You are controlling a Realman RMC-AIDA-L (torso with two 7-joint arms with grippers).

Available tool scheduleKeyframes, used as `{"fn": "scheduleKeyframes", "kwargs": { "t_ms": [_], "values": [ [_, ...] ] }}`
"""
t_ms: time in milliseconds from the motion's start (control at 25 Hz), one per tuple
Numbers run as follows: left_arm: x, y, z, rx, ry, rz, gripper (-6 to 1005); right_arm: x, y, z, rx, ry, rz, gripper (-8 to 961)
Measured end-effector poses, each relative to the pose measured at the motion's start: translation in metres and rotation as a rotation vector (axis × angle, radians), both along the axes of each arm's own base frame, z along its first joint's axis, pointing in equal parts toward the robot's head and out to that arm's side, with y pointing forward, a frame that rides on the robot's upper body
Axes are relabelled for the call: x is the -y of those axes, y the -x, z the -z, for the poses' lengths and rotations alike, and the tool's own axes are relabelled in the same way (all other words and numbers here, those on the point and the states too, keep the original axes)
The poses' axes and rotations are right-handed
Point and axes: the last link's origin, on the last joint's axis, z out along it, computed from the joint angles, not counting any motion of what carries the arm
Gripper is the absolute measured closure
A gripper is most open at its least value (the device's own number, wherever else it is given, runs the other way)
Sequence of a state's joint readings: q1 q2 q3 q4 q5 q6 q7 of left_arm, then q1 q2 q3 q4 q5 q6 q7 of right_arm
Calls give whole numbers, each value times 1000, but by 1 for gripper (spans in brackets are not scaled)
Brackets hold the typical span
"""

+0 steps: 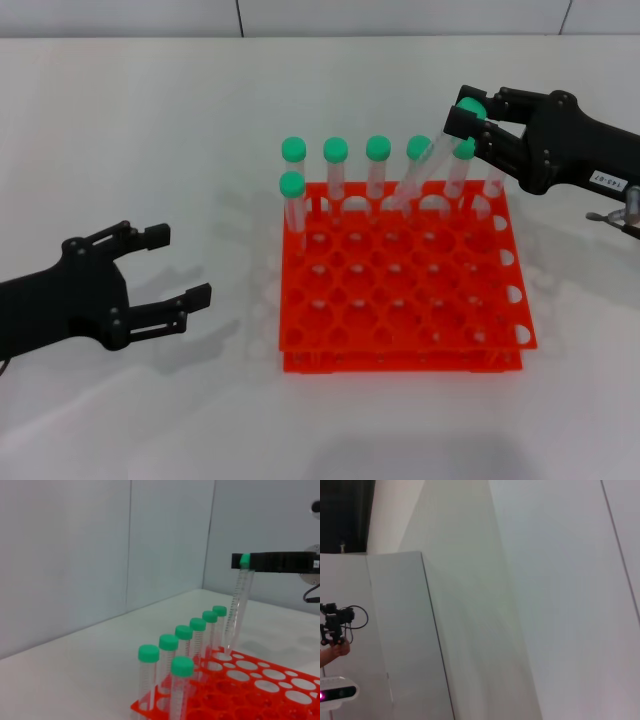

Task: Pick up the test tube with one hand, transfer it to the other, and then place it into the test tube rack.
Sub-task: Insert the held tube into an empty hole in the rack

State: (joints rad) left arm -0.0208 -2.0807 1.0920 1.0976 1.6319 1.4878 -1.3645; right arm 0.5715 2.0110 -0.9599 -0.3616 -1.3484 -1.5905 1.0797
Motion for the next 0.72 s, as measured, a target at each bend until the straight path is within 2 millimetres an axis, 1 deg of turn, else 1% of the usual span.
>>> {"fn": "scheduleKeyframes", "kwargs": {
  "t_ms": [240,480,720],
  "values": [
    [5,13,1,52,8,-21,128,-1,0,-3,12,3,-6,696],
    [14,21,3,39,53,-50,129,-1,3,-4,49,10,-34,696],
    [23,32,-5,23,74,-99,130,-3,9,-7,103,35,-77,696]
  ]
}}
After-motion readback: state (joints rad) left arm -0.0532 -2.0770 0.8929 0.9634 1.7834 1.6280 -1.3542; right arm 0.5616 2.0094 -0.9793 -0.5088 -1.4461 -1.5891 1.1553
